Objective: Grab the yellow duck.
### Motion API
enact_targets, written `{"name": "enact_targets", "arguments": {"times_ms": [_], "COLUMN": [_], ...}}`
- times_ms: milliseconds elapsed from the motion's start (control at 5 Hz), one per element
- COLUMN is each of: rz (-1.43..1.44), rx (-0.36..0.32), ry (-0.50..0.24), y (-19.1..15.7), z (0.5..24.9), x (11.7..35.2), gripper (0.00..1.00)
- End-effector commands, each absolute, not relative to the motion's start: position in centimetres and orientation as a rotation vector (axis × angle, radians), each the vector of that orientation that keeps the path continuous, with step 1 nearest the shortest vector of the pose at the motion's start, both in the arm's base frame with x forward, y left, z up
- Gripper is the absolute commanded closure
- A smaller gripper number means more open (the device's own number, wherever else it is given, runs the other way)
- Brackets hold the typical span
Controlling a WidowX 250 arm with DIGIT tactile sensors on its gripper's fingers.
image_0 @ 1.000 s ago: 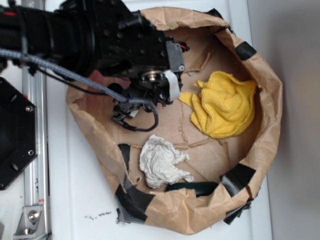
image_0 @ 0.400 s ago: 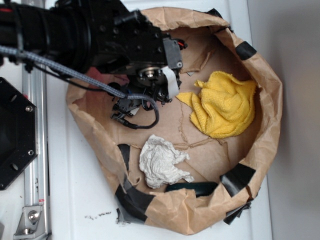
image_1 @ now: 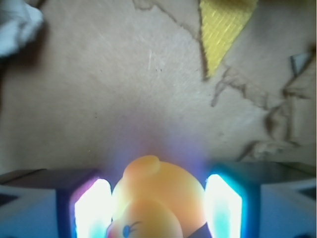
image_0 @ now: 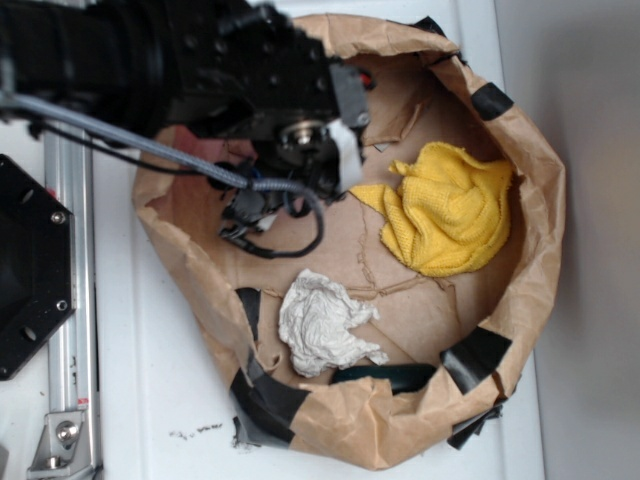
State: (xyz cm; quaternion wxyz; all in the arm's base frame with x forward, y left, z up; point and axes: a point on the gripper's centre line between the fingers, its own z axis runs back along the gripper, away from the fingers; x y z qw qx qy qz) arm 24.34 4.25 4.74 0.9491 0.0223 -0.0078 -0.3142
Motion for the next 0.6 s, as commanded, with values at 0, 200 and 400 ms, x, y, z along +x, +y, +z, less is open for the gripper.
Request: {"name": "enact_targets", "arguments": {"times_ms": [0,200,400], "rz": [-0.574,-0.54,-0.519], "rx": [0.147,0.136,0.093], "ry": [-0.106,-0.048,-0.016], "y": [0.1,-1.7,-2.3], "z": [15.5,16.0,15.5], "x": [28.7,29.1,29.0], "gripper": [1.0,1.0,1.0]}}
